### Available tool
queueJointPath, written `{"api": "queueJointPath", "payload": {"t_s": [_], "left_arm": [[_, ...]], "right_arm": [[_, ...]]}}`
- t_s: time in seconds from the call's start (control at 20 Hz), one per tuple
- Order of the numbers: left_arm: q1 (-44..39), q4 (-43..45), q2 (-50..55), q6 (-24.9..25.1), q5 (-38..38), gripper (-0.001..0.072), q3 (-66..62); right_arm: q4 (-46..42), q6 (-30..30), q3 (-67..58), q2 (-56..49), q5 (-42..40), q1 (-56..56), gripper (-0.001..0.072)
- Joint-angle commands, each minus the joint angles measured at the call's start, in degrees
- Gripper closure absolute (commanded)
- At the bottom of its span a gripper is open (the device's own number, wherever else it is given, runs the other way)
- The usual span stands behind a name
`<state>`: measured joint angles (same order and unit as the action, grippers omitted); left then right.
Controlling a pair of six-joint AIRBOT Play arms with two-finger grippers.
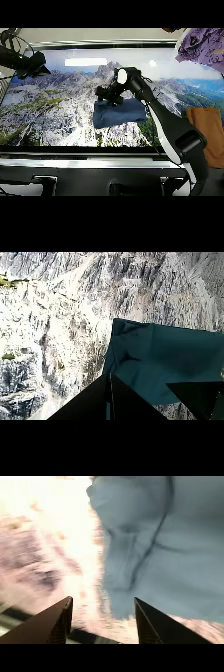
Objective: Fold the clothes and pants, and hang the long-sleeved shirts on hangers.
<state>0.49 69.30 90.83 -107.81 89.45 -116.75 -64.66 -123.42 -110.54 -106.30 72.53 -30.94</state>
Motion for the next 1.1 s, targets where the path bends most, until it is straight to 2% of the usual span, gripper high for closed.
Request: {"api": "queueJointPath", "payload": {"t_s": [0.0,0.05,0.15,0.2,0.35,0.55,0.75,0.9,1.05], "left_arm": [[0.1,0.4,0.0,0.0,-0.1,0.0692,0.0],[0.1,0.4,0.0,0.0,-0.1,0.0692,0.0],[0.1,0.4,0.0,0.0,-0.1,0.0692,0.1],[0.1,0.5,0.0,0.0,-0.1,0.0692,0.1],[0.2,1.6,0.0,0.0,-0.1,0.0692,0.1],[0.5,3.3,0.0,0.0,-0.1,0.0692,0.1],[0.6,6.0,0.0,0.0,-0.1,0.0691,0.1],[0.6,6.1,0.0,0.0,-0.1,0.0692,0.1],[0.6,6.9,0.0,0.0,-0.1,0.0692,0.2]], "right_arm": [[5.6,7.3,-1.2,1.1,-3.2,0.1,0.0248],[4.2,7.3,-2.2,2.0,-2.2,0.8,0.0247],[1.6,7.4,-4.2,4.1,0.9,3.7,0.0155],[1.2,8.9,-4.5,5.5,2.2,6.2,0.0144],[1.2,17.4,-4.5,9.4,8.4,18.2,0.0092],[4.3,26.6,-0.7,9.9,15.2,36.7,0.0092],[17.7,36.8,17.1,9.9,11.9,46.8,0.0095],[19.2,43.2,29.1,9.5,6.4,46.8,0.0096],[22.8,47.4,35.5,7.0,2.8,45.9,0.0098]]}}
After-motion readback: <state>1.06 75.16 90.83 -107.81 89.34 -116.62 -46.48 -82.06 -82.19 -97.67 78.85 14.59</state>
